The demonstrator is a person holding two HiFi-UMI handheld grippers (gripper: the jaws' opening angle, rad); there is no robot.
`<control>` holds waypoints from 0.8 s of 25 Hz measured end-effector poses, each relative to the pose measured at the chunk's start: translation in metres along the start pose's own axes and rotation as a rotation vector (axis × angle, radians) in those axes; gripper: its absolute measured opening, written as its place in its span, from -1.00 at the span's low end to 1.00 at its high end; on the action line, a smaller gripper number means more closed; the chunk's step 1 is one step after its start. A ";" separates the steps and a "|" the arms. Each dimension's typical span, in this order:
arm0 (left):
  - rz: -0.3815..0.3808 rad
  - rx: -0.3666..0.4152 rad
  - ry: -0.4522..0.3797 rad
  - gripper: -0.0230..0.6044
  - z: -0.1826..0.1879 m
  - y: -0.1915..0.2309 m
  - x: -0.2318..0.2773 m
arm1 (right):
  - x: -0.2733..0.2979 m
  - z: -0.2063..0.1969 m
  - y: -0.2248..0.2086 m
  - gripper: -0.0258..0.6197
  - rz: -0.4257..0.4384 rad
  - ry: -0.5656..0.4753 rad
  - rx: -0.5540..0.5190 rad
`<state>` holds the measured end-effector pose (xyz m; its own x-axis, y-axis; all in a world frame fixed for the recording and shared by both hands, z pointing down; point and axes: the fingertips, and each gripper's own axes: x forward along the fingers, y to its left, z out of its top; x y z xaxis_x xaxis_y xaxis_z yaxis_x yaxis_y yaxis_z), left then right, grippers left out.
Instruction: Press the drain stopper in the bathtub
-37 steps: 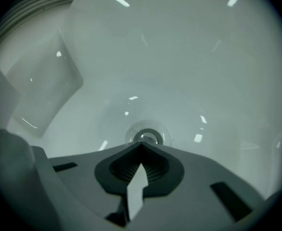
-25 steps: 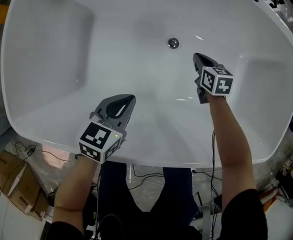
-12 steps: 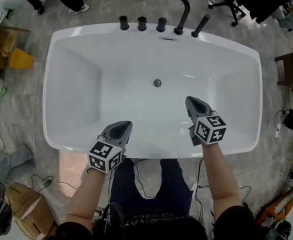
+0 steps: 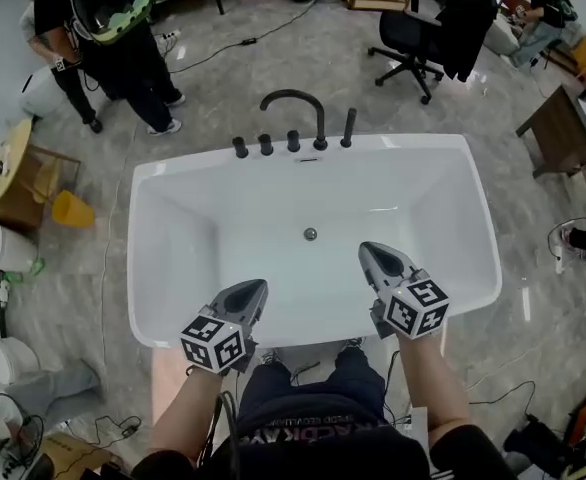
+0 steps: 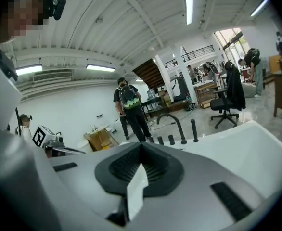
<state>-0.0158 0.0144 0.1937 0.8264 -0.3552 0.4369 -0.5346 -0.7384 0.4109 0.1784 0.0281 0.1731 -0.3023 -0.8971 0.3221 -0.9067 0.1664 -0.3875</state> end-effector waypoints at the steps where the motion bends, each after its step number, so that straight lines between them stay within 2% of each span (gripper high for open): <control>1: -0.004 0.011 -0.010 -0.91 0.009 -0.005 -0.001 | -0.007 0.007 0.002 -0.88 0.000 -0.020 0.003; 8: -0.026 0.075 -0.088 -0.91 0.051 -0.039 -0.014 | -0.049 0.040 0.033 -0.88 0.037 -0.107 -0.029; 15: -0.068 0.068 -0.073 -0.91 0.051 -0.073 -0.028 | -0.078 0.042 0.086 -0.88 0.119 -0.114 -0.049; 20: -0.078 0.054 -0.084 -0.91 0.050 -0.088 -0.036 | -0.087 0.035 0.104 -0.88 0.161 -0.090 -0.044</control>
<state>0.0101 0.0636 0.1015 0.8784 -0.3404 0.3356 -0.4595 -0.7947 0.3967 0.1205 0.1090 0.0744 -0.4190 -0.8901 0.1795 -0.8611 0.3268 -0.3895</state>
